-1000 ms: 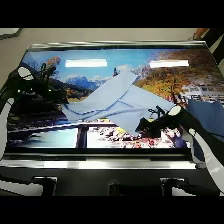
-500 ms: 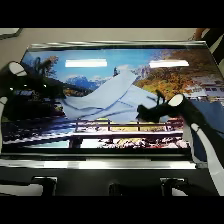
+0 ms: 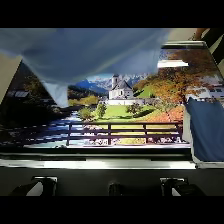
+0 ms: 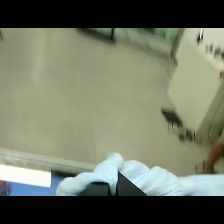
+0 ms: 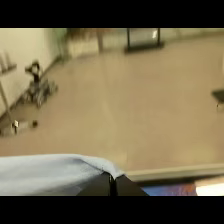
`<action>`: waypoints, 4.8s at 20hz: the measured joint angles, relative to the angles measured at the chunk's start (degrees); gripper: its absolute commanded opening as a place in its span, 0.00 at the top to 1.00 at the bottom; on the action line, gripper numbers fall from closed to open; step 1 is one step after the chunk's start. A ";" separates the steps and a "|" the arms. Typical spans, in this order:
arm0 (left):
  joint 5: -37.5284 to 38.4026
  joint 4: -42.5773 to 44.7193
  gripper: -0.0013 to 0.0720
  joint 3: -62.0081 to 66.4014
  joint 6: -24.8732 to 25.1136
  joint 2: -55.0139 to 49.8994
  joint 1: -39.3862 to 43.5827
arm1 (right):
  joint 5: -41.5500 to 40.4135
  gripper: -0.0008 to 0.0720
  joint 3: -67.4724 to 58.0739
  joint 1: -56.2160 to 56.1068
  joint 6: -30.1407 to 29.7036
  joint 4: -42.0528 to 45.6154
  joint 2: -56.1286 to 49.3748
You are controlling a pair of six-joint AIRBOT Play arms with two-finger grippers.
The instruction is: Fold the shirts.
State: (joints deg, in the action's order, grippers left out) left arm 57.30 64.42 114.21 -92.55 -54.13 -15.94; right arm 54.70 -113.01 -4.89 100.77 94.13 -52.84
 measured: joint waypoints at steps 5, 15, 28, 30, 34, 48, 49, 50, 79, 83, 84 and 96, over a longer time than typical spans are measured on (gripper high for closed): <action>-6.12 0.92 0.94 1.25 -3.93 9.99 -2.97 | 4.04 0.93 -4.48 0.00 2.03 3.48 4.11; -3.17 1.68 0.94 -30.23 2.86 6.12 0.50 | 17.25 0.93 8.79 -0.02 3.13 2.45 -17.49; -27.41 -1.81 0.23 -57.92 8.41 -17.31 16.22 | 11.61 0.39 16.52 0.66 13.03 -8.37 -42.99; -22.03 -1.05 0.00 -55.12 8.55 -17.92 14.56 | 14.64 0.38 15.26 3.10 10.80 -10.86 -41.99; -3.93 3.19 0.14 -50.66 8.57 -18.51 8.35 | 28.11 0.28 15.37 11.32 3.17 -18.60 -39.89; 11.41 -3.15 0.44 -72.76 15.21 -20.09 8.74 | 30.36 0.12 59.98 15.26 -8.72 -28.74 -27.41; 11.13 -4.02 0.68 -73.00 15.26 -20.50 9.31 | 29.57 0.12 62.10 15.23 -9.03 -29.97 -27.26; 10.62 -4.20 0.86 -73.37 15.45 -20.92 9.88 | 28.39 0.12 64.11 15.23 -9.33 -30.71 -27.19; -2.67 5.60 0.95 7.50 4.28 5.66 10.78 | -6.19 0.93 2.01 6.71 -11.34 -21.99 5.16; -4.81 9.01 0.94 -0.17 4.55 5.09 10.82 | 5.53 0.92 0.66 6.67 -6.64 -20.06 1.38; -4.94 9.86 0.94 -2.95 5.09 3.98 10.82 | 9.90 0.92 0.63 6.64 -5.92 -19.89 -0.83; -5.95 10.60 0.94 -25.73 11.61 -28.83 10.99 | 19.10 0.92 11.85 6.62 -2.36 -18.40 -43.23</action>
State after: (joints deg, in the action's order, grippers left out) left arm 51.35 75.02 88.49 -80.95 -82.96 -4.95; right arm 73.80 -101.16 1.74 98.41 75.72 -96.07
